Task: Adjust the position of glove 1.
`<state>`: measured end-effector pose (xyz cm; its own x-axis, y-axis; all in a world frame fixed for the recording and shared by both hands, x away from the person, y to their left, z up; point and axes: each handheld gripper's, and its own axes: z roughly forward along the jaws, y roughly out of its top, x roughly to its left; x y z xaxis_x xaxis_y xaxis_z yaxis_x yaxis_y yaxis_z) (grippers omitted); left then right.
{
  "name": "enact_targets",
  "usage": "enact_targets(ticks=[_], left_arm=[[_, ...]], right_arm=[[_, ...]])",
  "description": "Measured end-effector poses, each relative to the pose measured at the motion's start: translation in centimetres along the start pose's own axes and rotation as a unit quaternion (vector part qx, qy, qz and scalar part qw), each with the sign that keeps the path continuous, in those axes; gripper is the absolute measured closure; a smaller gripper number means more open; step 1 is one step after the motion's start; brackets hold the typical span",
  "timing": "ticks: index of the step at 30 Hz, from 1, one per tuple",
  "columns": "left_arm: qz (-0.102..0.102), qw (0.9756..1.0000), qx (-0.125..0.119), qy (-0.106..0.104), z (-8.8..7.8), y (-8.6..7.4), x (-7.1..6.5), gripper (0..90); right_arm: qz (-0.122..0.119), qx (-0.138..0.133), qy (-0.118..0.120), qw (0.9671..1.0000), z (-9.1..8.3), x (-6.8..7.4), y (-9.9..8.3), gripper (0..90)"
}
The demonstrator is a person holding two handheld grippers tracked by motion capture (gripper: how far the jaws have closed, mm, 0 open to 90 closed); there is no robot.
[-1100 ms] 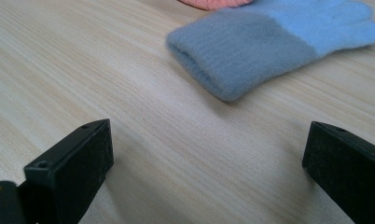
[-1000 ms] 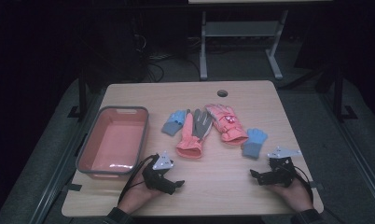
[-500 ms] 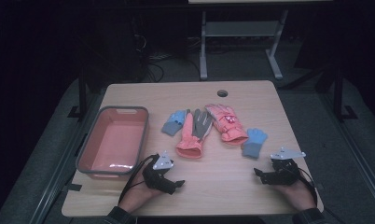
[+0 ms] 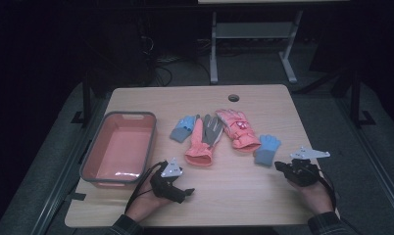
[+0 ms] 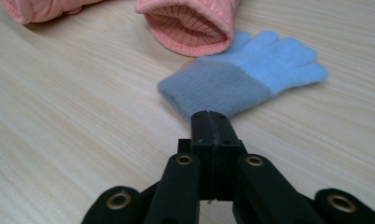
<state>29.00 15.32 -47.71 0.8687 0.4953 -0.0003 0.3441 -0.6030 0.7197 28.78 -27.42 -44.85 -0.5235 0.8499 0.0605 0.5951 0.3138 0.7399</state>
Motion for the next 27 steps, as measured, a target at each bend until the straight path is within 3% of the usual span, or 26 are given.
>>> enact_targets(ticks=[6,12,20,27], left_arm=[[0.000,1.0000,0.000,0.000,0.0,0.0,0.0,12.3],[-0.001,1.0000,0.001,0.000,0.0,0.0,0.0,12.4],[-0.003,1.0000,0.001,0.001,0.0,0.0,0.0,12.4],[-0.004,1.0000,0.000,0.001,0.0,0.0,0.0,12.4]], right_arm=[[0.001,-0.006,0.013,0.9999,1.2,-0.9,1.0,89.9],[-0.016,0.000,0.022,0.9996,3.1,-1.7,2.0,90.0],[-0.010,0.005,0.036,0.9993,5.0,-2.8,2.9,90.0],[-0.012,0.031,0.041,0.9986,5.7,-2.9,2.7,90.0]])
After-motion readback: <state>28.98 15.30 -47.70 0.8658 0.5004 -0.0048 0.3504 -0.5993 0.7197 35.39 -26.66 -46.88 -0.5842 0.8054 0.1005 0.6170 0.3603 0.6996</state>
